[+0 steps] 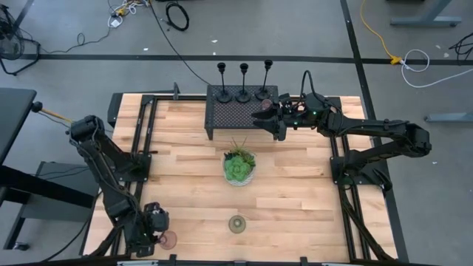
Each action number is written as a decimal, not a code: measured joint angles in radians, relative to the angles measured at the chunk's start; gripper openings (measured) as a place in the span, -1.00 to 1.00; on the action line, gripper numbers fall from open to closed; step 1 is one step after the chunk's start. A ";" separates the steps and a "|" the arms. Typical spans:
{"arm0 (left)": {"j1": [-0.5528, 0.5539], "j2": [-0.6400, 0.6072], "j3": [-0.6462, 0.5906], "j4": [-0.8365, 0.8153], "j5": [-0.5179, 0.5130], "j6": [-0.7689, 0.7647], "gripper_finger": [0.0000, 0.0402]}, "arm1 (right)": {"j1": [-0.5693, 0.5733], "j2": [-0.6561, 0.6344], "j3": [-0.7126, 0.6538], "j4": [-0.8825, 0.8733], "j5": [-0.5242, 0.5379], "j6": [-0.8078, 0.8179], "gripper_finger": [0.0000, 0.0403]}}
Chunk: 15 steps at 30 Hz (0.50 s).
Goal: Pick & Place candle stick holders
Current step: Put the pink glass candle holder on the shelf aligned with the middle black candle holder
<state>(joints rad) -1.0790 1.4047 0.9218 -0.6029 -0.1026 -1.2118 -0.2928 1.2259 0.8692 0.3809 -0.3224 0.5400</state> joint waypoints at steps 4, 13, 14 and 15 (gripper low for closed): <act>0.002 0.002 0.000 0.004 0.003 -0.006 -0.12 | 0.000 0.000 0.000 0.000 0.000 0.000 0.17; 0.003 0.002 0.000 0.018 0.021 -0.010 -0.12 | 0.000 0.000 0.000 0.000 0.000 0.000 0.17; 0.003 0.002 0.000 0.018 0.021 -0.011 -0.12 | 0.000 0.000 0.000 0.000 0.000 0.000 0.17; 0.003 0.002 0.000 0.018 0.021 -0.012 -0.12 | 0.000 0.000 0.000 0.000 0.000 0.000 0.17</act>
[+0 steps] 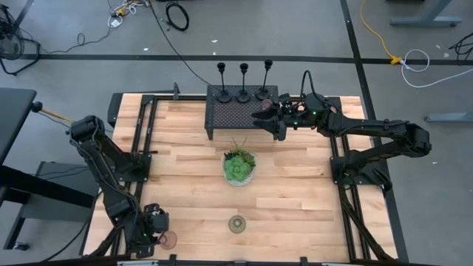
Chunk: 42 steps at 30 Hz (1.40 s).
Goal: Pick & Place candle stick holders
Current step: Put the pink glass candle holder on the shelf aligned with the middle black candle holder
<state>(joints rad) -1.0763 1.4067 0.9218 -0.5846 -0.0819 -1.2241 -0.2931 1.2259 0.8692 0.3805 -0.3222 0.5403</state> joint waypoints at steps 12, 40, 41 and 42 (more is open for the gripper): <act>0.000 0.000 -0.001 -0.020 -0.060 0.013 -0.12 | 0.000 0.000 0.000 0.000 0.000 0.000 0.17; 0.085 0.106 0.005 -0.032 0.029 0.103 -0.42 | 0.000 0.000 0.000 0.000 0.000 0.000 0.17; 0.089 0.106 0.005 -0.034 0.027 0.111 -0.53 | 0.000 0.000 0.000 0.000 0.000 0.000 0.17; 0.092 0.105 0.005 -0.035 0.022 0.122 -0.64 | 0.000 0.000 0.000 0.000 0.000 0.000 0.17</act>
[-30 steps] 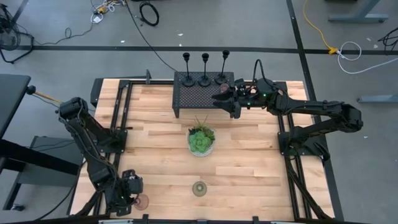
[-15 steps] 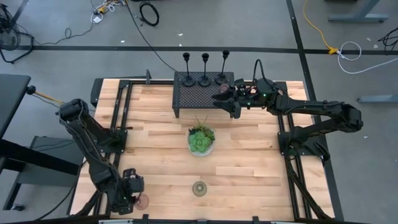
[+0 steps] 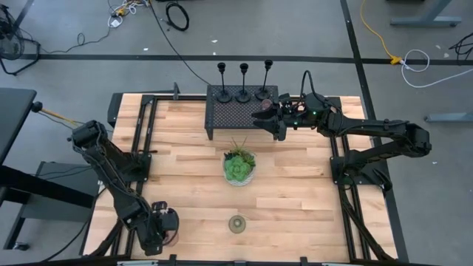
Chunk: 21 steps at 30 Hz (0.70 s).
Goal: Pick & Place candle stick holders
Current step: Put the pink glass candle holder on the shelf aligned with the middle black candle holder
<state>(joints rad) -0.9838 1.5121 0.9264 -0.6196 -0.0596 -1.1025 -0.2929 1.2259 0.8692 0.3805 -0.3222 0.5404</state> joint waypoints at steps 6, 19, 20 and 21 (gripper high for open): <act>0.020 0.000 -0.001 -0.010 -0.007 0.054 -0.84 | 0.000 0.000 0.000 0.000 0.000 0.000 0.17; 0.051 -0.007 0.003 -0.017 -0.031 0.123 -0.84 | 0.000 0.000 0.000 0.000 0.000 0.000 0.17; 0.053 -0.007 0.008 -0.018 -0.049 0.128 -0.84 | 0.000 0.000 0.000 0.000 0.000 0.000 0.17; 0.057 -0.007 0.015 -0.020 -0.066 0.134 -0.84 | 0.000 0.000 0.000 0.000 0.000 0.000 0.17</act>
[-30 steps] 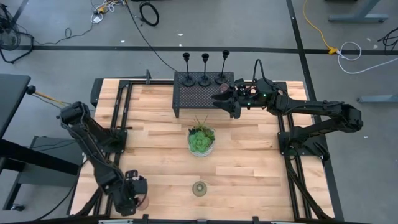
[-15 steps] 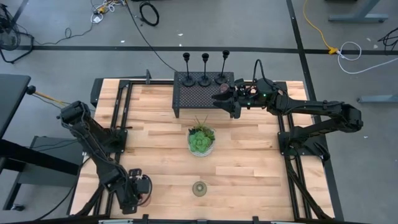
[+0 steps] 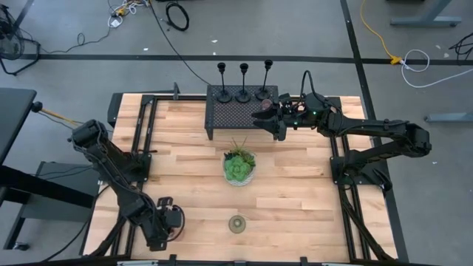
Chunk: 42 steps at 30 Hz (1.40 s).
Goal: Pick & Place candle stick holders
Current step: Put the pink glass candle holder on the shelf aligned with the middle black candle holder
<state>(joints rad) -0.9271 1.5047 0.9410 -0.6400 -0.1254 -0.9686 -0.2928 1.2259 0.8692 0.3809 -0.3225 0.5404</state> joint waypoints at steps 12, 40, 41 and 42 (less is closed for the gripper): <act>0.081 0.005 0.158 -0.285 0.020 0.028 -0.84 | 0.000 0.000 0.000 0.000 0.000 0.000 0.17; 0.709 0.000 0.494 -0.599 -0.013 0.370 -0.84 | 0.000 0.000 0.000 0.000 0.000 0.000 0.17; 0.734 0.000 0.500 -0.606 -0.013 0.388 -0.84 | 0.000 0.000 0.000 0.000 0.000 0.000 0.17; 0.759 0.000 0.506 -0.609 -0.012 0.409 -0.84 | 0.000 0.000 0.000 0.000 0.000 0.000 0.17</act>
<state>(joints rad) -0.1677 1.5047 1.4469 -1.2488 -0.1375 -0.5600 -0.2928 1.2259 0.8692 0.3809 -0.3222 0.5403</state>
